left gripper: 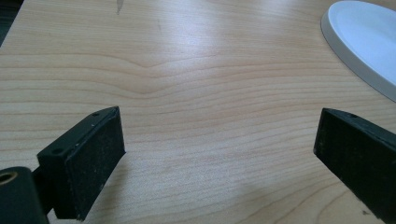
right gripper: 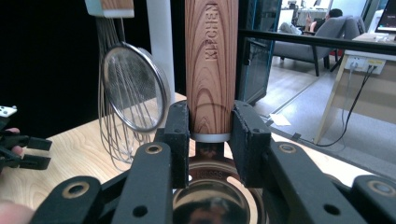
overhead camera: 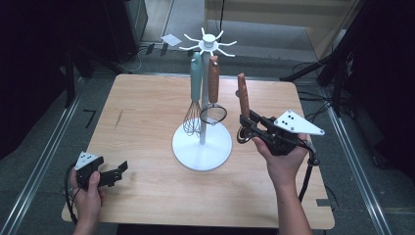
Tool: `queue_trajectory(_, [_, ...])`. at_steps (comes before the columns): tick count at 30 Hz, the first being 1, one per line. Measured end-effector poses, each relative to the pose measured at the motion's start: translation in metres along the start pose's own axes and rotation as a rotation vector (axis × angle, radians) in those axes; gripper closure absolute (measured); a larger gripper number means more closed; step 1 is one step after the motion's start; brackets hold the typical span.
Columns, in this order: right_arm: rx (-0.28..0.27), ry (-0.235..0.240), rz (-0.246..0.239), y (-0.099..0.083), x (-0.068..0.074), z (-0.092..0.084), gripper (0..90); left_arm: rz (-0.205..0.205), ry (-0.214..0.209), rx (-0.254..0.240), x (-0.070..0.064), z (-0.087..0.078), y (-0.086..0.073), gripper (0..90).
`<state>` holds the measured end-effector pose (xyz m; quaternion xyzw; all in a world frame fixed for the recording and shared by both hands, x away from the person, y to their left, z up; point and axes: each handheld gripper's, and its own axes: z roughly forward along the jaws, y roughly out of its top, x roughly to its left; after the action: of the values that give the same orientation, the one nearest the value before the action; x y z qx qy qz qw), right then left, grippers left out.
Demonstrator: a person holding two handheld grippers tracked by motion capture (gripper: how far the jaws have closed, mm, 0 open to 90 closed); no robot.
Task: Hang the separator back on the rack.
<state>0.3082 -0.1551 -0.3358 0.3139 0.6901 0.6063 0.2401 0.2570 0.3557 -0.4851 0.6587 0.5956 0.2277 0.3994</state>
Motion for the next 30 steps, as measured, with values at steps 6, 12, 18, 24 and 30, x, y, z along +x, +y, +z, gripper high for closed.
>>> queue_trajectory(6, [-0.026, 0.009, 0.003, 0.006, 0.001, 0.002, 71.2, 0.000, 0.000, 0.001, 0.000, 0.000, 0.000, 2.1])
queue_trajectory(12, [-0.040, 0.019, 0.001, 0.009, 0.003, 0.004, 71.2, -0.002, -0.001, 0.000, 0.000, 0.000, 0.000, 2.1])
queue_trajectory(18, [-0.052, 0.032, 0.010, 0.013, 0.005, 0.006, 71.2, -0.002, -0.002, -0.002, 0.000, 0.000, 0.000, 2.1])
queue_trajectory(24, [-0.063, 0.040, 0.005, 0.017, 0.006, 0.007, 71.2, -0.002, -0.002, -0.002, 0.000, 0.000, 0.000, 2.1])
queue_trajectory(30, [-0.077, 0.037, 0.022, 0.022, 0.008, 0.008, 71.2, -0.003, -0.004, -0.003, 0.000, 0.000, 0.000, 2.1])
